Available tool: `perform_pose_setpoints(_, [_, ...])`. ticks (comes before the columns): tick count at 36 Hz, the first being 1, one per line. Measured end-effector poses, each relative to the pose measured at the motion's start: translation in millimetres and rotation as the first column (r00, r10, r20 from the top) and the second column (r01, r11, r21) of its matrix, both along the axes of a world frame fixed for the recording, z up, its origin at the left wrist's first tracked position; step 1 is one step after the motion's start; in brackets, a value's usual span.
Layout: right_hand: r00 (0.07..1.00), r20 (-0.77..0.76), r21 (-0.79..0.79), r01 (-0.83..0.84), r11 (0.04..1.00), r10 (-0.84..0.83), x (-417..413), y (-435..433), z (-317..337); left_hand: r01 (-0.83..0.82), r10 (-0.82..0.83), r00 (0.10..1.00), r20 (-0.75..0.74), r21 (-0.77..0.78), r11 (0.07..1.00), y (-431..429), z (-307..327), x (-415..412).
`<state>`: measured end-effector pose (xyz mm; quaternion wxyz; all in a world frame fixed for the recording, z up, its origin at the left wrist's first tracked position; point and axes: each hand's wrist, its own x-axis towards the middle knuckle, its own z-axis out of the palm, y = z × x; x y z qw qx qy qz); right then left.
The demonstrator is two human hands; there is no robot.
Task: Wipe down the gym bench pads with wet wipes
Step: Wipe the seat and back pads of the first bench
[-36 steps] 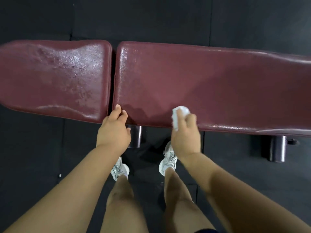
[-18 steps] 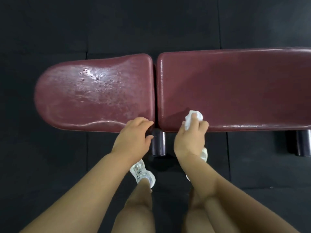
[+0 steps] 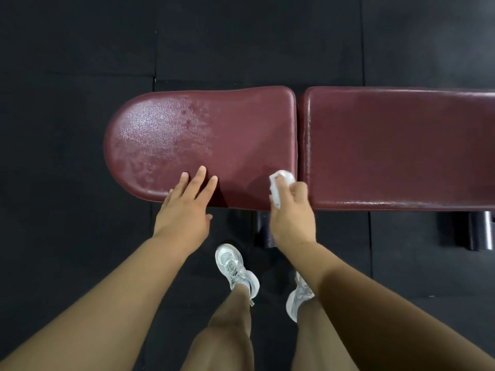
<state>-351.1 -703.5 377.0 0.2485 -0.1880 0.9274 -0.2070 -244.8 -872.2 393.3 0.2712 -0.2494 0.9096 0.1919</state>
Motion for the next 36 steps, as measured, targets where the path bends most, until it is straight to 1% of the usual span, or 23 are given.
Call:
perform_pose_setpoints(2, [0.967, 0.005, 0.029, -0.255, 0.966, 0.255, 12, -11, 2, 0.002, -0.002, 1.0, -0.008, 0.005, 1.0, -1, -1, 1])
perform_pose_setpoints(4, [0.89, 0.024, 0.054, -0.456, 0.888, 0.456, 20, -18, 1, -0.001, 0.001, 1.0, -0.021, 0.014, 1.0, -2, -2, 2])
perform_pose_setpoints(9, [0.668, -0.258, 0.085, -0.704, 0.705, 0.698, -18, -16, -6, -0.022, 0.022, 0.999, -0.049, 0.004, 1.0, -6, -6, 4])
perform_pose_setpoints(10, [0.688, -0.257, 0.08, -0.684, 0.725, 0.678, -32, -15, -5, -0.027, 0.027, 0.998, -0.05, -0.003, 1.0, -5, -6, 3])
perform_pose_setpoints(11, [0.77, -0.236, 0.065, -0.596, 0.8, 0.593, -46, -14, -2, -0.032, 0.032, 0.998, -0.051, -0.01, 0.999, -4, -6, 3])
perform_pose_setpoints(13, [0.948, -0.199, 0.043, -0.246, 0.968, 0.249, -74, -13, 2, -0.05, 0.049, 0.996, -0.069, -0.021, 0.999, -2, -6, 2])
perform_pose_setpoints(14, [0.98, -0.187, 0.021, -0.063, 0.998, 0.066, -87, -13, 2, -0.066, 0.064, 0.994, -0.084, -0.021, 0.998, -2, -6, 0])
perform_pose_setpoints(16, [0.973, -0.166, -0.021, 0.157, 0.987, -0.159, -102, -15, 1, -0.089, 0.087, 0.991, -0.106, -0.014, 0.996, -3, -5, -3])
perform_pose_setpoints(18, [0.964, -0.147, -0.048, 0.217, 0.975, -0.222, -98, -28, 0, -0.111, 0.11, 0.988, -0.109, 0.0, 0.994, -6, -4, -5])
perform_pose_setpoints(21, [0.969, -0.159, 0.048, 0.2, 0.979, -0.19, -67, -45, -5, -0.143, 0.145, 0.981, -0.13, 0.023, 0.989, -10, -2, -9])
perform_pose_setpoints(22, [0.981, -0.173, 0.077, 0.107, 0.991, -0.092, -53, -48, -4, -0.152, 0.155, 0.978, -0.141, 0.03, 0.988, -12, -2, -11])
perform_pose_setpoints(23, [0.984, -0.164, 0.077, -0.062, 0.995, 0.074, -39, -49, -4, -0.161, 0.164, 0.975, -0.152, 0.035, 0.986, -14, -1, -12])
perform_pose_setpoints(24, [0.947, -0.15, 0.051, -0.28, 0.959, 0.284, -25, -48, -4, -0.17, 0.174, 0.97, -0.169, 0.039, 0.985, -16, 0, -14])
perform_pose_setpoints(25, [0.852, -0.141, 0.008, -0.508, 0.861, 0.504, -16, -45, -5, -0.18, 0.185, 0.963, -0.198, 0.044, 0.983, -18, 1, -15])
perform_pose_setpoints(27, [0.563, -0.192, -0.012, -0.82, 0.572, 0.804, -17, -34, -8, -0.201, 0.202, 0.946, -0.254, 0.032, 0.979, -24, 1, -18])
perform_pose_setpoints(28, [0.46, -0.218, 0.003, -0.882, 0.472, 0.861, -26, -30, -14, -0.226, 0.222, 0.94, -0.26, 0.015, 0.974, -28, 1, -20])
perform_pose_setpoints(29, [0.416, -0.228, -0.003, -0.904, 0.427, 0.88, -36, -30, -10, -0.267, 0.26, 0.935, -0.239, 0.003, 0.964, -31, 1, -22])
perform_pose_setpoints(30, [0.435, -0.246, -0.026, -0.896, 0.443, 0.866, -48, -32, -8, -0.315, 0.309, 0.931, -0.196, 0.001, 0.949, -34, 2, -24])
perform_pose_setpoints(31, [0.526, -0.252, -0.066, -0.846, 0.528, 0.812, -61, -37, -3, -0.355, 0.352, 0.924, -0.149, 0.006, 0.935, -37, 1, -26])
perform_pose_setpoints(32, [0.657, -0.254, -0.096, -0.748, 0.657, 0.71, -76, -44, 2, -0.375, 0.373, 0.921, -0.11, 0.011, 0.927, -40, 1, -28])
perform_pose_setpoints(33, [0.768, -0.276, -0.09, -0.62, 0.78, 0.578, -93, -51, 4, -0.378, 0.377, 0.922, -0.086, 0.015, 0.926, -41, 0, -30])
perform_pose_setpoints(34, [0.838, -0.322, -0.058, -0.482, 0.874, 0.441, -110, -58, 5, -0.379, 0.379, 0.922, -0.076, 0.019, 0.925, -41, -1, -31])
perform_pose_setpoints(36, [0.947, -0.254, -0.016, -0.209, 0.978, 0.198, -138, -66, -2, -0.389, 0.39, 0.918, -0.067, 0.032, 0.921, -39, -2, -32])
